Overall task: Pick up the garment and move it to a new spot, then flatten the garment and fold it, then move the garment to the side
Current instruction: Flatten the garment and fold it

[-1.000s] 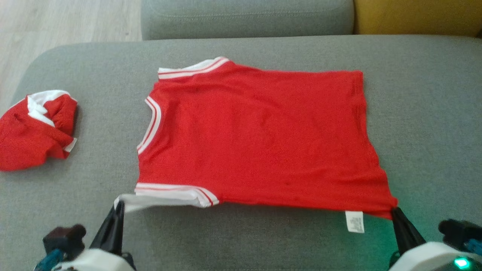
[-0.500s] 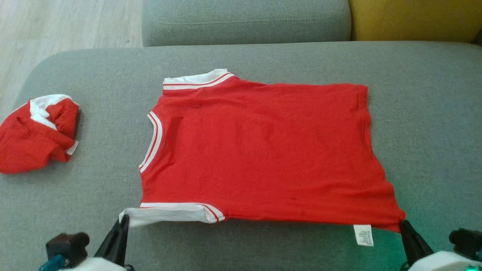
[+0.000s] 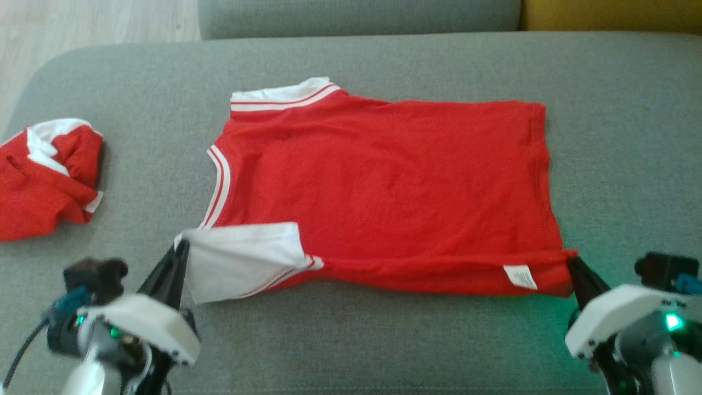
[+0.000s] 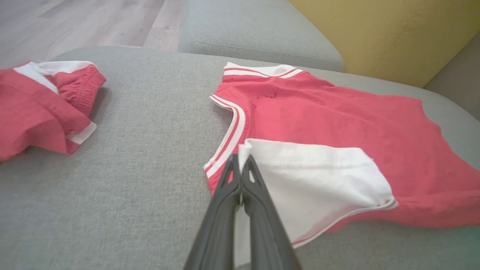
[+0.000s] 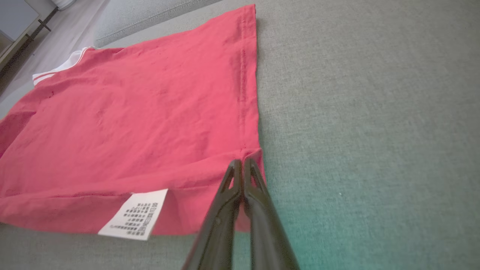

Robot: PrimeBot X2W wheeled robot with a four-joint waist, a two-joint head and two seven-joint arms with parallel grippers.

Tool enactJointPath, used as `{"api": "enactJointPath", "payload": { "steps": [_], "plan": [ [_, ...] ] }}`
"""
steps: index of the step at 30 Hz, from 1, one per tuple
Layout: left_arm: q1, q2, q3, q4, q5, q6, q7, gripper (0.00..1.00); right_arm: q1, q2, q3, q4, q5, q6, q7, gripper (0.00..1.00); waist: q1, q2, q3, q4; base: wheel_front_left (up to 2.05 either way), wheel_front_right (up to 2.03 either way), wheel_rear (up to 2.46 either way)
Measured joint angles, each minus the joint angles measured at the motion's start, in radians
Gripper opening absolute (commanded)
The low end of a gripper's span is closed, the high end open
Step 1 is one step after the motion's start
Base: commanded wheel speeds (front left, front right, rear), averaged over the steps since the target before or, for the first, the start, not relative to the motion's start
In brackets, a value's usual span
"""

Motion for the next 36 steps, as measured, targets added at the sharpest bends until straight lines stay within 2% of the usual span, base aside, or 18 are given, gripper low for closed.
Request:
{"api": "enactJointPath", "payload": {
  "steps": [6, 7, 8, 9, 10, 11, 19, 25, 31, 36],
  "plan": [
    [-0.128, 0.004, -0.022, 0.121, -0.013, -0.027, -0.022, 0.0, -0.098, -0.001, 0.011, 0.069, -0.004, 0.0, -0.005, 0.0, 0.0, 0.0, 0.039, 0.001, 0.0, 0.0, 0.0],
    [-0.144, 0.007, -0.024, 0.142, -0.013, -0.028, -0.03, 0.0, -0.111, -0.001, 0.015, 0.078, -0.004, 0.0, -0.016, 0.22, 0.0001, 0.0, 0.045, 0.0, 0.0, 0.0, 0.0],
    [-0.159, 0.008, -0.025, 0.162, -0.013, -0.035, -0.041, 0.02, -0.124, -0.001, 0.023, 0.086, -0.006, 0.0, -0.034, 0.57, 0.0001, 0.0, 0.05, 0.0, 0.0, 0.0, 0.0],
    [-0.17, 0.009, -0.028, 0.179, -0.013, -0.036, -0.053, 0.36, -0.135, -0.001, 0.03, 0.092, -0.001, 0.0, -0.055, 0.97, 0.0001, 0.0, 0.055, -0.001, 0.0, 0.0, 0.0],
    [-0.18, 0.009, -0.029, 0.198, -0.015, -0.036, -0.066, 0.82, -0.146, -0.002, 0.039, 0.101, 0.005, 0.0, -0.071, 1.0, 0.0001, 0.0, 0.059, -0.002, 0.0, 0.0, 0.0],
    [-0.185, 0.009, -0.031, 0.213, -0.015, -0.04, -0.077, 1.0, -0.153, -0.002, 0.05, 0.108, 0.005, 0.0, -0.087, 1.0, 0.0001, 0.0, 0.062, -0.003, 0.0, 0.0, 0.0],
    [-0.192, 0.006, -0.044, 0.254, 0.014, -0.041, -0.278, 1.0, -0.158, -0.002, 0.072, 0.101, -0.032, 0.0, -0.297, 1.0, 0.0001, 0.0, 0.066, 0.003, 0.0, 0.0, 0.0],
    [-0.183, -0.004, -0.041, 0.215, 0.075, 0.013, -0.373, 1.0, -0.145, -0.002, 0.106, 0.002, -0.113, 0.0, -0.455, 1.0, 0.0001, 0.0, 0.045, 0.0, 0.0, 0.0, 0.0],
    [-0.092, -0.019, -0.033, 0.128, 0.104, 0.055, -0.388, 1.0, -0.071, -0.003, 0.142, -0.055, -0.13, 0.0, -0.485, 1.0, 0.0, 0.0, 0.009, -0.001, 0.0, 0.0, 0.0],
    [-0.011, -0.023, -0.053, 0.09, 0.137, 0.073, -0.389, 1.0, 0.01, -0.003, 0.145, -0.083, -0.139, 0.0, -0.476, 1.0, 0.0, 0.0, -0.02, 0.002, 0.0, 0.0, 0.0]
  ]
}}
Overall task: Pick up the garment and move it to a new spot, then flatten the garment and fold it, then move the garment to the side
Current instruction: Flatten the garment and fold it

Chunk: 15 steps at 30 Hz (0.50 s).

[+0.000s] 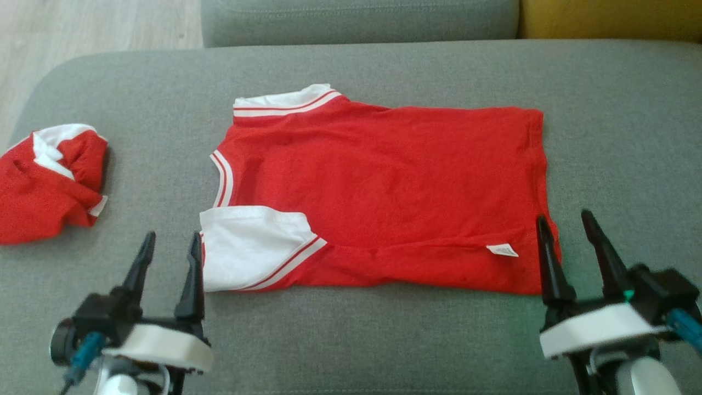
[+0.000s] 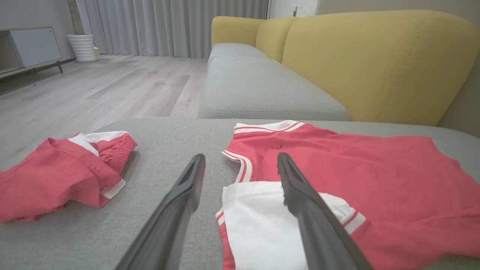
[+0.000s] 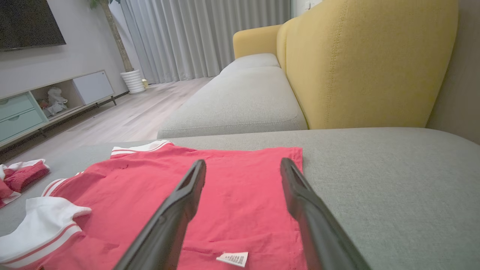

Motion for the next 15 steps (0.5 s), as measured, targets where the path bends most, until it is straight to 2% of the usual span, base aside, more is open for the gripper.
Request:
{"api": "enactJointPath", "payload": {
  "steps": [5, 15],
  "plan": [
    [0.038, -0.001, -0.017, 0.0, 0.011, 0.013, 0.001, 1.0, 0.062, 0.0, -0.012, -0.02, 0.004, 0.0, 0.024, 1.0, 0.0, 0.0, -0.021, 0.006, 0.0, 0.0, 0.0],
    [0.046, 0.0, -0.028, 0.003, 0.017, 0.018, 0.01, 1.0, 0.079, 0.0, -0.015, -0.028, 0.005, 0.0, 0.036, 1.0, 0.0, 0.0, -0.035, 0.003, 0.0, 0.0, 0.0]
  ]
}}
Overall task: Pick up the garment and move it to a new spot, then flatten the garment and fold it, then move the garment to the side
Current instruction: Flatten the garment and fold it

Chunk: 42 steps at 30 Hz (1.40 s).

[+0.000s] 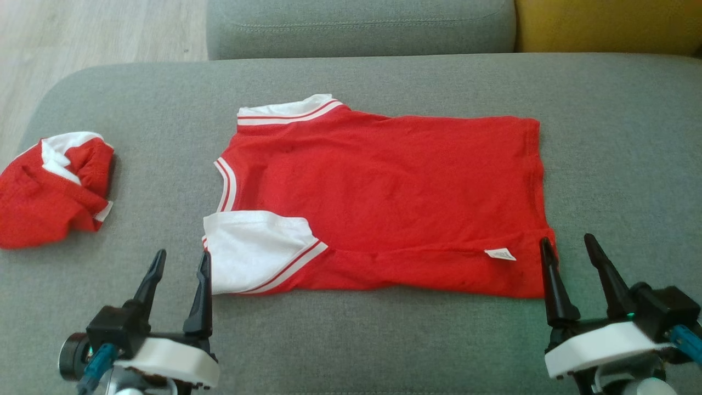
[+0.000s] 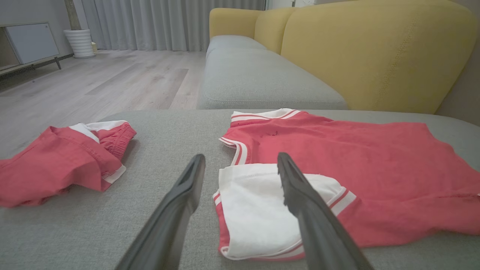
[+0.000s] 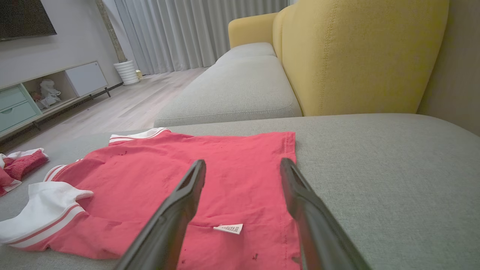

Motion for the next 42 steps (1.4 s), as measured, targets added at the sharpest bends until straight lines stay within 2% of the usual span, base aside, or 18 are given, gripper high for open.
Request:
{"api": "enactJointPath", "payload": {
  "steps": [9, 15, 20, 24, 28, 34, 35, 36, 37, 38, 42],
  "plan": [
    [0.0, 0.001, -0.005, 0.012, -0.019, 0.005, 0.005, 1.0, 0.003, 0.0, -0.008, 0.007, 0.001, 0.0, 0.008, 1.0, 0.0, 0.0, 0.001, -0.001, 0.0, 0.0, 0.0],
    [-0.009, -0.007, -0.017, 0.073, -0.06, -0.029, 0.03, 1.0, -0.009, 0.001, -0.028, 0.069, 0.012, 0.0, 0.032, 1.0, 0.0, 0.0, 0.02, -0.002, 0.0, 0.0, 0.0],
    [-0.086, -0.025, -0.037, 0.179, -0.108, -0.073, 0.094, 1.0, -0.08, 0.001, -0.074, 0.162, -0.004, 0.0, 0.118, 1.0, 0.0, 0.0, 0.058, 0.003, 0.0, 0.0, 0.0],
    [-0.16, -0.03, -0.036, 0.279, -0.146, -0.09, 0.146, 1.0, -0.122, 0.0, -0.095, 0.208, -0.002, 0.0, 0.203, 1.0, 0.0, 0.0, 0.093, 0.009, 0.0, 0.0, 0.0],
    [-0.188, -0.039, -0.034, 0.354, -0.193, -0.1, 0.193, 1.0, -0.128, 0.0, -0.105, 0.225, 0.026, 0.0, 0.28, 1.0, 0.0, 0.0, 0.123, 0.01, 0.0, 0.0, 0.0],
    [-0.238, -0.039, -0.031, 0.394, -0.243, -0.126, 0.246, 1.0, -0.129, 0.0, -0.109, 0.218, 0.079, 0.0, 0.389, 1.0, 0.0, 0.0, 0.152, 0.005, 0.0, 0.0, 0.0],
    [-0.244, -0.037, -0.031, 0.396, -0.249, -0.129, 0.255, 1.0, -0.13, 0.0, -0.111, 0.212, 0.085, 0.0, 0.4, 0.64, 0.0, 0.0, 0.155, 0.004, 0.0, 0.0, 0.0],
    [-0.25, -0.035, -0.031, 0.396, -0.253, -0.135, 0.26, 1.0, -0.13, 0.0, -0.113, 0.206, 0.09, 0.0, 0.406, 0.18, 0.0, 0.0, 0.158, 0.004, 0.0, 0.0, 0.0],
    [-0.254, -0.032, -0.032, 0.396, -0.259, -0.135, 0.267, 0.38, -0.131, 0.0, -0.114, 0.203, 0.091, 0.0, 0.411, 0.0, 0.0, 0.0, 0.161, 0.004, 0.0, 0.0, 0.0],
    [-0.256, -0.029, -0.032, 0.396, -0.262, -0.135, 0.269, 0.0, -0.131, 0.0, -0.116, 0.201, 0.095, 0.0, 0.42, 0.0, 0.0, 0.0, 0.164, 0.004, 0.0, 0.0, 0.0],
    [-0.26, -0.016, -0.036, 0.391, -0.262, -0.142, 0.261, 0.0, -0.131, 0.0, -0.118, 0.19, 0.11, 0.0, 0.424, 0.0, 0.0, 0.0, 0.172, 0.006, 0.0, 0.0, 0.0]
  ]
}}
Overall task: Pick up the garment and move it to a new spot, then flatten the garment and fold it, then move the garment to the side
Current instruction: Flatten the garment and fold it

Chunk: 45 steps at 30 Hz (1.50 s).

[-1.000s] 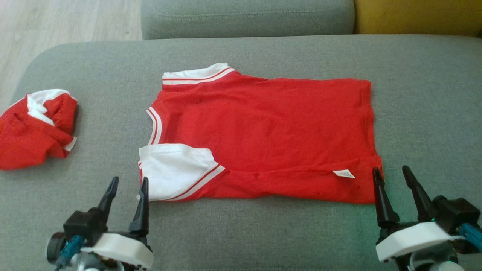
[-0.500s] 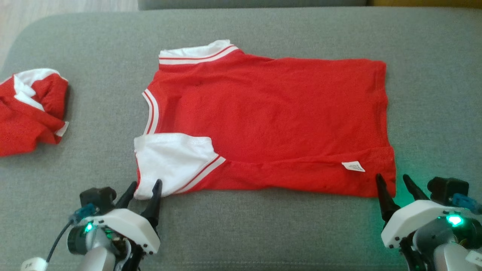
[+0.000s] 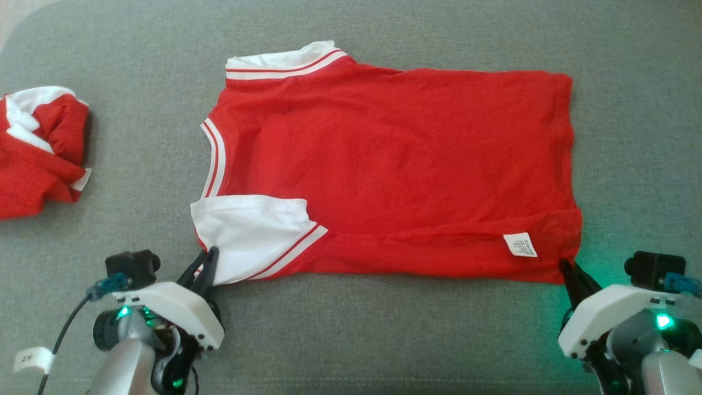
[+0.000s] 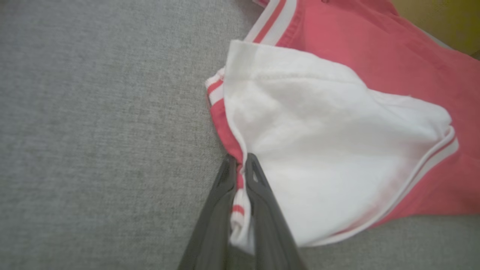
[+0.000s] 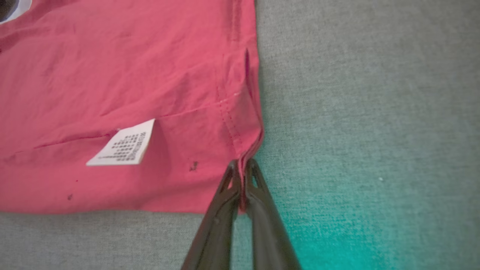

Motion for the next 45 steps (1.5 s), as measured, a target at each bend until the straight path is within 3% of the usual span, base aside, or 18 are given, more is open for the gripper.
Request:
{"api": "enactJointPath", "payload": {
  "steps": [12, 19, 25, 26, 27, 28, 31, 38, 45],
  "plan": [
    [0.107, 0.011, 0.0, -0.164, 0.0, 0.037, -0.039, 0.0, 0.051, 0.0, -0.009, -0.061, 0.023, 0.0, -0.018, 0.0, 0.0, 0.0, -0.039, 0.0, 0.0, 0.0, 0.0],
    [0.23, 0.025, -0.001, -0.319, -0.006, 0.081, 0.014, 0.0, 0.134, 0.002, -0.056, -0.086, 0.026, 0.0, 0.008, 0.0, 0.0, 0.0, -0.079, 0.008, 0.0, 0.0, 0.0],
    [0.287, 0.027, -0.017, -0.365, -0.016, 0.101, 0.071, 0.0, 0.169, 0.002, -0.067, -0.093, 0.039, 0.0, 0.021, 0.02, 0.0, 0.0, -0.099, 0.01, 0.0, 0.0, 0.0],
    [0.293, 0.027, -0.021, -0.365, -0.016, 0.109, 0.073, 0.4, 0.17, 0.002, -0.067, -0.09, 0.041, 0.0, 0.025, 0.27, 0.0, 0.0, -0.102, 0.01, 0.0, 0.0, 0.0],
    [0.297, 0.027, -0.025, -0.364, -0.016, 0.115, 0.074, 1.0, 0.172, 0.002, -0.067, -0.088, 0.041, 0.0, 0.025, 0.61, 0.0, 0.0, -0.105, 0.009, 0.0, 0.0, 0.0],
    [0.299, 0.027, -0.026, -0.361, -0.016, 0.118, 0.074, 1.0, 0.172, 0.002, -0.066, -0.089, 0.04, 0.0, 0.023, 1.0, 0.0, 0.0, -0.106, 0.008, 0.0, 0.0, 0.0],
    [0.299, 0.029, -0.025, -0.353, 0.0, 0.131, 0.057, 1.0, 0.172, 0.002, -0.055, -0.111, 0.04, 0.0, -0.022, 1.0, 0.0, 0.0, -0.111, 0.006, 0.0, 0.0, 0.0],
    [0.289, 0.033, -0.012, -0.391, 0.074, 0.171, -0.081, 1.0, 0.139, 0.002, 0.014, -0.243, -0.028, 0.0, -0.241, 1.0, 0.0, 0.0, -0.124, 0.001, 0.0, 0.0, 0.0],
    [0.226, 0.055, 0.0, -0.47, 0.155, 0.203, -0.194, 1.0, 0.104, 0.002, 0.076, -0.328, -0.095, 0.0, -0.313, 1.0, 0.0, 0.0, -0.152, 0.004, 0.0, 0.0, 0.0]
  ]
}}
